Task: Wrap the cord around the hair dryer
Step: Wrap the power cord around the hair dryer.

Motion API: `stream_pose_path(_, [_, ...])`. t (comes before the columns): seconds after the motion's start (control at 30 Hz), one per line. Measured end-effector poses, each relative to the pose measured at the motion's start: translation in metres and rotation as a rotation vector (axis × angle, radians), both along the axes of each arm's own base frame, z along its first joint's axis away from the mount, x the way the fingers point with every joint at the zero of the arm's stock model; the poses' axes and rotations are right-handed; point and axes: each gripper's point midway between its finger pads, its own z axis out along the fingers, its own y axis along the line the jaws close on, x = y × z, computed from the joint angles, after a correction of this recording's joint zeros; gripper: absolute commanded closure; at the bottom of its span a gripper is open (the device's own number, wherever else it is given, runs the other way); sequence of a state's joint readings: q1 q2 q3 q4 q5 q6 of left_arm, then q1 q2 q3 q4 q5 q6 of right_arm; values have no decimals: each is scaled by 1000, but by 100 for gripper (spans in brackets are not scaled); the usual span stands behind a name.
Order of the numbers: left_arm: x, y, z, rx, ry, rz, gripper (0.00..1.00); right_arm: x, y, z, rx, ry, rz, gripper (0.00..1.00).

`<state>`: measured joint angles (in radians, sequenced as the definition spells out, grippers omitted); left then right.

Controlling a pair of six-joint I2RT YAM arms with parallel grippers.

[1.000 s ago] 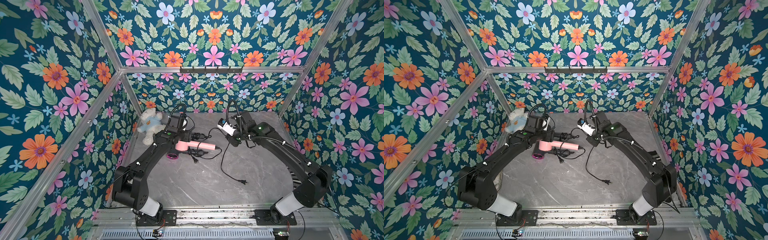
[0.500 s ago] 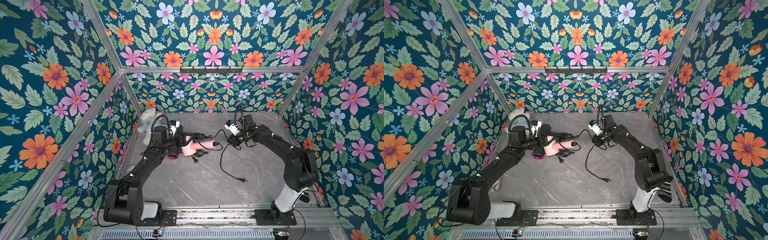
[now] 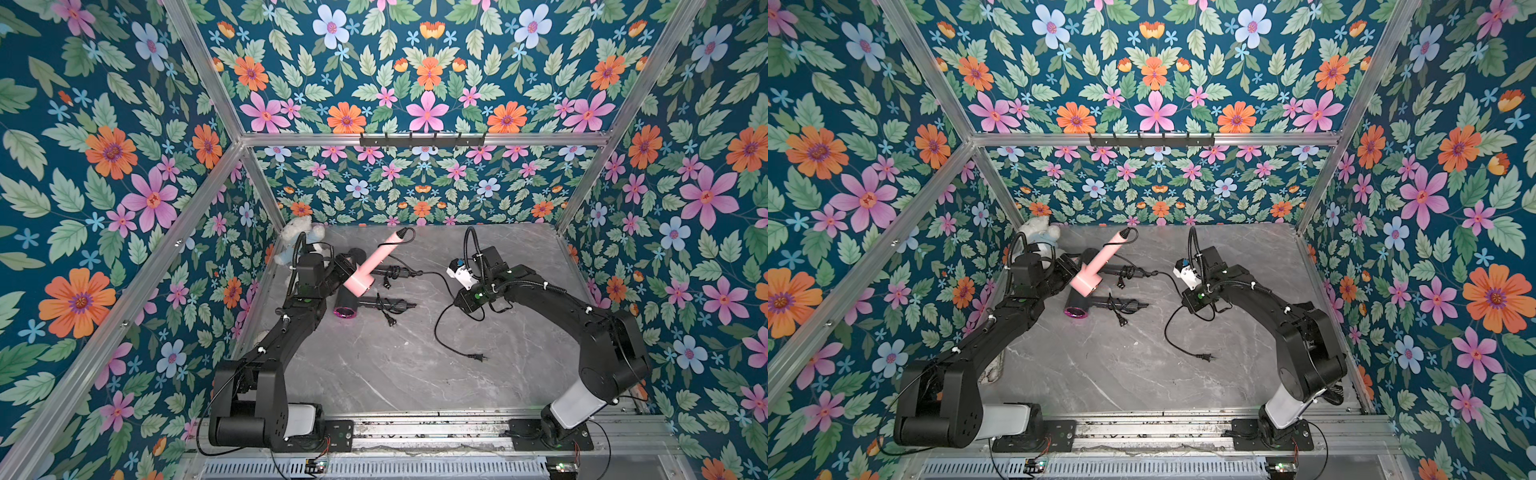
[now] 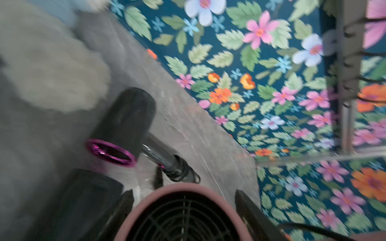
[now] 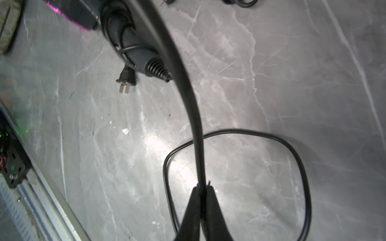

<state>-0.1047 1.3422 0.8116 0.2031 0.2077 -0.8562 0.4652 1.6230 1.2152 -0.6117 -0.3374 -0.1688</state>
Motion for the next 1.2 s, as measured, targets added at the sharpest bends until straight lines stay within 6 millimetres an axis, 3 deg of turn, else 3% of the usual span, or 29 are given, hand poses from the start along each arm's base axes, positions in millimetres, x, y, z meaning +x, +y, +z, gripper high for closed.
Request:
stream_pose_path(0.1, [3,23,-6,106,52,119,100,-30,10,6,-57,27,79,100])
stream_pose_path(0.2, [6,29,-7,239,93,168,100,-47,10,24,-114,5,121,100])
stream_pose_path(0.37, [9,24,-2,505,127,190,100,-54,14,65,-178,-103,178,100])
stream_pose_path(0.5, [7,8,-10,723,163,138,100,-55,21,93,-193,-194,237,100])
stream_pose_path(0.67, [0,-15,-17,931,181,-14,100,-29,14,115,-240,-315,235,100])
stream_pose_path(0.8, [-11,-34,-19,1039,168,-210,100,9,7,131,-235,-401,191,100])
stream_pose_path(0.93, [-33,-66,-26,1037,103,-493,100,47,5,138,-193,-438,145,100])
stream_pose_path(1.07, [-71,-97,-32,893,-18,-715,100,74,7,125,-47,-376,125,100])
stream_pose_path(1.2, [-81,-106,-28,703,-120,-762,100,80,18,90,46,-256,124,100])
